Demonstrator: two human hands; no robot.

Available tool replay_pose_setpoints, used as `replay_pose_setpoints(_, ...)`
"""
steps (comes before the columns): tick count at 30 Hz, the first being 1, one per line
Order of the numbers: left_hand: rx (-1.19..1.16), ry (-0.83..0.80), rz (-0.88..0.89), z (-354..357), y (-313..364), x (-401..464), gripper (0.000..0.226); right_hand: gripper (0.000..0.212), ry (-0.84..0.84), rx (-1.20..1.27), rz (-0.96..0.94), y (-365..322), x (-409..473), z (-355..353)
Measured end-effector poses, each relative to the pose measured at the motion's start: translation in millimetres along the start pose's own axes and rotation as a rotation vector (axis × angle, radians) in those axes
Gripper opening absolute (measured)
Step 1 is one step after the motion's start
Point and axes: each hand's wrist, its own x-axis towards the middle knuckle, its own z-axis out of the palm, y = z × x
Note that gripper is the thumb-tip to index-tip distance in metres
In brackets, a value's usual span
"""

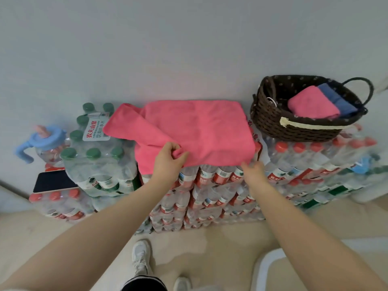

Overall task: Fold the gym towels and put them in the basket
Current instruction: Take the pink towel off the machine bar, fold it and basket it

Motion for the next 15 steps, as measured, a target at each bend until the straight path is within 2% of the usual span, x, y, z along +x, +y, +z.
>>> replay_pose_setpoints(1, -0.01, 0.003, -0.004, 2.4, -0.1, 0.2, 0.031, 0.038, 0.003, 0.058, 0.049, -0.2, 2.6, 0.3)
replay_pose_setpoints(4, -0.029, 0.002, -0.005, 3.5, -0.8, -0.5, 0.024, 0.035, 0.031, 0.303, 0.165, -4.2, 9.7, 1.7)
replay_pose_setpoints(6, -0.032, -0.007, 0.003, 2.5, -1.7, -2.3, 0.02, 0.034, -0.015, 0.524, 0.264, -9.2, 10.1, 2.9)
replay_pose_setpoints(9, -0.014, 0.003, 0.014, 0.6, -0.9, -4.7, 0.017, 0.013, -0.109, 0.781, 0.425, -13.0, 10.2, 7.9)
replay_pose_setpoints(11, -0.016, 0.03, 0.01, -0.1, 1.1, -4.4, 0.011, 0.011, -0.104, 0.879, 0.489, -13.4, 9.4, 7.9)
replay_pose_setpoints(13, -0.035, 0.038, 0.014, -1.7, 5.6, -3.3, 0.007, 0.007, -0.023, 0.884, 0.475, -12.7, 9.1, 6.2)
replay_pose_setpoints(15, -0.076, 0.028, 0.026, -3.7, 9.1, -1.1, 0.009, 0.005, 0.115, 0.815, 0.314, -18.4, 0.7, 4.6)
